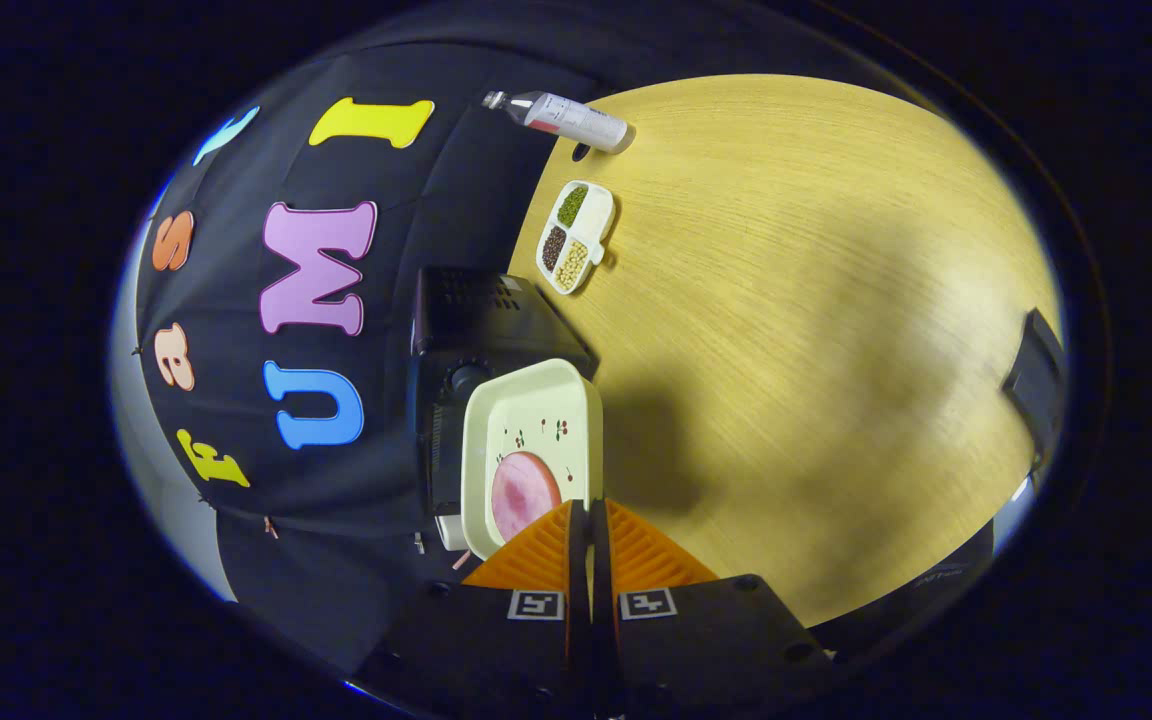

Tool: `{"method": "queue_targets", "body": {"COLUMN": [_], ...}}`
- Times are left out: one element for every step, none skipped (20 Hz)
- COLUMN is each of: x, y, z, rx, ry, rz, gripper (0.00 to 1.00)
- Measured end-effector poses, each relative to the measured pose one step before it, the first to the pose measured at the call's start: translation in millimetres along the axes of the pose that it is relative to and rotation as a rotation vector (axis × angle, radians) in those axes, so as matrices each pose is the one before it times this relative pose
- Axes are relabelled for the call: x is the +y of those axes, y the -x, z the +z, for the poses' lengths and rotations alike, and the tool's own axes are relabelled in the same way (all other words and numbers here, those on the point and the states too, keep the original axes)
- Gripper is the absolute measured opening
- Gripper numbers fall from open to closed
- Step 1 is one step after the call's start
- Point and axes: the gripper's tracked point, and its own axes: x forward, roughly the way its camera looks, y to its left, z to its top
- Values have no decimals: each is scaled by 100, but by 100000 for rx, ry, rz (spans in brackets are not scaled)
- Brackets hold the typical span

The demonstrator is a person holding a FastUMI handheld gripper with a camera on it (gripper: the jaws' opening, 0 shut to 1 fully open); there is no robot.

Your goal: Open the toaster oven, put the food inside, and close the toaster oven door.

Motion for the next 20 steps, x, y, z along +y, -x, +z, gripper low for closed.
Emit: {"method": "queue_targets", "body": {"x": [595, 487, 476, 369, 352, 81, 351, 420, 380, 232, 288, 675, 412, 479, 510, 524, 520, 353, 364, 250], "y": [-547, -653, -720, -611, -699, -1089, -921, -754, -999, -857, -1073, -792, -1010, -1028, -1104, -923, -991, -1134, -1006, -976], "z": [-980, -1095, -1054, -830, -730, -483, -553, -412, -371, -213, -28, -81, 43, 87, 21, 85, 181, 137, 53, 81], "rx": [-384, 224, -239, -150, -540, -738, -21, -339, 84, -444, -652, -516, -549, -569, -567, -704, -803, -870, -984, -669], "ry": [-317, -124, 380, 666, 679, 227, -18, -321, -159, 17, 91, -295, -702, -813, -655, -458, 189, 800, 468, -68], "rz": [772, 181, 536, 159, 136, 7, 310, 182, 322, -41, -124, 175, 264, 571, 594, 611, 678, -15, 111, -166], "gripper": [6, 6, 6, 6, 6, 6, 6, 6, 6, 6, 6, 6, 6, 6, 6, 6, 6, 6, 6, 6]}}
